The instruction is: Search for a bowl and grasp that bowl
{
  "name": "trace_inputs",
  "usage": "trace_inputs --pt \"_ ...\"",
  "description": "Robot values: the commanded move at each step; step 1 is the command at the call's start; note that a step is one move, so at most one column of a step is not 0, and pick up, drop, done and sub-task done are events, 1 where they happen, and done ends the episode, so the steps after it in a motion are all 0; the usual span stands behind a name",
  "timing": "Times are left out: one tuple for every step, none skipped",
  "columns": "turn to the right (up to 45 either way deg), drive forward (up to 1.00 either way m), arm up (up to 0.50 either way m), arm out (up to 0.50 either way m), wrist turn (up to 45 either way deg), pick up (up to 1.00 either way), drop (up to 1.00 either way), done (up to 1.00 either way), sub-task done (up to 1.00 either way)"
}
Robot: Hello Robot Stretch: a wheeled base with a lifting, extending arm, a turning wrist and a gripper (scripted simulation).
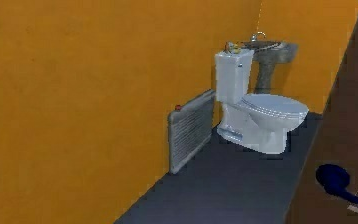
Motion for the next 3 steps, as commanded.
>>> trace_inputs --pt "0.0 0.50 0.00 0.00 0.0 0.00 0.00 0.00 0.00" --pt "27.0 0.00 0.00 0.00 0.0 0.00 0.00 0.00 0.00" --pt "0.0 0.60 0.00 0.00 0.0 0.00 0.00 0.00 0.00"
